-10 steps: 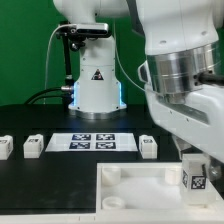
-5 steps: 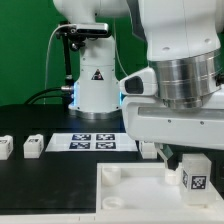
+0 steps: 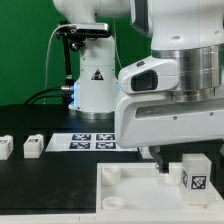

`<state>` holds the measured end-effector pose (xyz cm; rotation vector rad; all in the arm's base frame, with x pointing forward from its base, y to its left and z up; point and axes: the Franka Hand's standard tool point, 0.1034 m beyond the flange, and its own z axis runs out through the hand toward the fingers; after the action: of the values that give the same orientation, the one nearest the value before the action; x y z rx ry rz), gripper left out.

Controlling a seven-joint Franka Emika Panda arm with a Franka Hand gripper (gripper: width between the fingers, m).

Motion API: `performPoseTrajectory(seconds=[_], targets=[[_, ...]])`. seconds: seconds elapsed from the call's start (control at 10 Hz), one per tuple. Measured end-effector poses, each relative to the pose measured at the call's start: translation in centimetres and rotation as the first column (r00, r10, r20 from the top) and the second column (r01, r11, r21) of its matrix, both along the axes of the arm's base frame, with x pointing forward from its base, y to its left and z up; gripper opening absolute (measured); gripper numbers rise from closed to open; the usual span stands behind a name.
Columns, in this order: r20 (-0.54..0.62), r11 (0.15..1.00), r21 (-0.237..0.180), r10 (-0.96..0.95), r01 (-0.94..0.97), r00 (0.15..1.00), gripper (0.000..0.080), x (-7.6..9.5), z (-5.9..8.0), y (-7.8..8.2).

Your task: Assemble one leg

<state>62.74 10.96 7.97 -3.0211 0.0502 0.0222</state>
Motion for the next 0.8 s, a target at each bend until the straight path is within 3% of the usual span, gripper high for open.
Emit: performPoseTrajectory(seconds=[0.1, 0.3, 0.6, 0.8], targets=[[-0.005, 0.999, -0.001, -0.041, 0.041, 0.999, 0.0636, 0.00, 0.00, 0.02], [-0.006, 0.999, -0.001, -0.044, 0.044, 0.999, 0.0287, -0.01, -0.02, 0.00], [-0.055, 0.902, -0.010, -0.432, 0.432, 0.900, 0.0292, -0.01, -0.02, 0.09], [-0.111, 0.632, -0.035, -0.773, 0.775, 0.625, 0.0292, 0.06, -0.08, -0.05]])
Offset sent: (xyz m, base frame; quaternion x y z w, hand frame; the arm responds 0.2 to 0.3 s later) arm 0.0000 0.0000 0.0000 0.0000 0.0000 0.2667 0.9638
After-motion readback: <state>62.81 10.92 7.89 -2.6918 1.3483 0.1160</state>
